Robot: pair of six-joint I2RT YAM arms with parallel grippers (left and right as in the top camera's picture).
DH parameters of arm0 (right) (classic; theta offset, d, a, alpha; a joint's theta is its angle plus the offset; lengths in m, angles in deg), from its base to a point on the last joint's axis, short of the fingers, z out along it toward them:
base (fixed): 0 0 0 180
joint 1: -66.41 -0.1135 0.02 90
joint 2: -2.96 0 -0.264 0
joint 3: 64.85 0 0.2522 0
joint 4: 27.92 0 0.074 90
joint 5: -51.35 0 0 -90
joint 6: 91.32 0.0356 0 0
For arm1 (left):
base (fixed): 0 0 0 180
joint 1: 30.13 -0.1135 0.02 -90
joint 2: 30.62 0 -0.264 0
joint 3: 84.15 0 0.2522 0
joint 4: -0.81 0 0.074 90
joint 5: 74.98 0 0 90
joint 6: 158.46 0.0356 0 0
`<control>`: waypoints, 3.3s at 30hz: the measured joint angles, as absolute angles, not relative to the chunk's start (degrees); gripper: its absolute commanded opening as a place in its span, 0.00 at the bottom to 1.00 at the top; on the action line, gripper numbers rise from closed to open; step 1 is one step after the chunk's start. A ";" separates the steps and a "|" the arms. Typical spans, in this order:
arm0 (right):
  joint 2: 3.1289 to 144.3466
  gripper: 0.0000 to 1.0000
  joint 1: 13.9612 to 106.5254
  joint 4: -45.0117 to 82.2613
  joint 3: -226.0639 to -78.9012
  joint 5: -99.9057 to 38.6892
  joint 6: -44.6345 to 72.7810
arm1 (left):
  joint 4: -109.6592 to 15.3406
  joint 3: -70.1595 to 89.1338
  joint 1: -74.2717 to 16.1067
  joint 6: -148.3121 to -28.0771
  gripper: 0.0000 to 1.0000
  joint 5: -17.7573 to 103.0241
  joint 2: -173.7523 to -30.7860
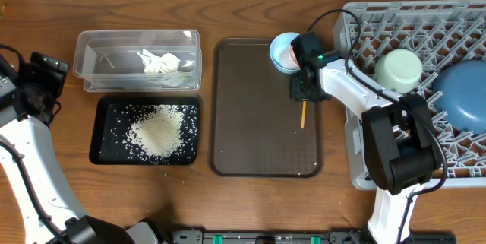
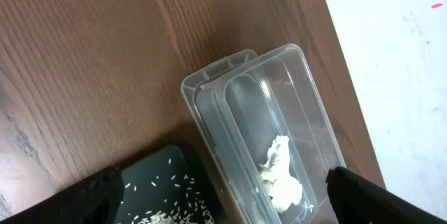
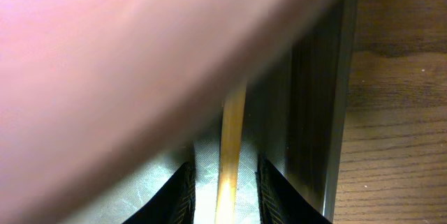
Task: Sort waste into correct bins and load items into the dishwasher rack
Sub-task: 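Grasp the pink cup with the right gripper and lift it out, then carry the pink cup to the rack's top edge and release it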
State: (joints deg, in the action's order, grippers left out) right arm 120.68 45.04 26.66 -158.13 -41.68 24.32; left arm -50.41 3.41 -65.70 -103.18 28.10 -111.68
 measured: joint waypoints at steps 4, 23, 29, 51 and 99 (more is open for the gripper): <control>120.19 0.34 45.04 26.66 -158.11 -40.70 24.35 | -50.41 3.41 -65.70 -103.18 0.95 28.10 -111.68; 100.68 0.56 44.82 19.36 -157.98 -36.72 21.18 | -50.43 3.41 -65.70 -103.18 0.95 28.10 -111.68; 103.26 0.61 41.35 8.28 -158.00 -35.80 14.77 | -50.41 3.41 -65.70 -103.18 0.95 28.08 -111.68; 116.63 0.33 39.45 2.29 -158.05 -41.35 5.79 | -50.41 3.41 -65.70 -103.18 0.95 28.10 -111.68; 99.74 0.01 95.42 4.14 -162.18 18.32 11.65 | -50.41 3.41 -65.70 -103.18 0.95 28.12 -111.68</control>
State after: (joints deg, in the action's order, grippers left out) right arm 99.74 95.42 4.14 -162.18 18.32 11.65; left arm -50.41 3.41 -65.70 -103.18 28.12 -111.68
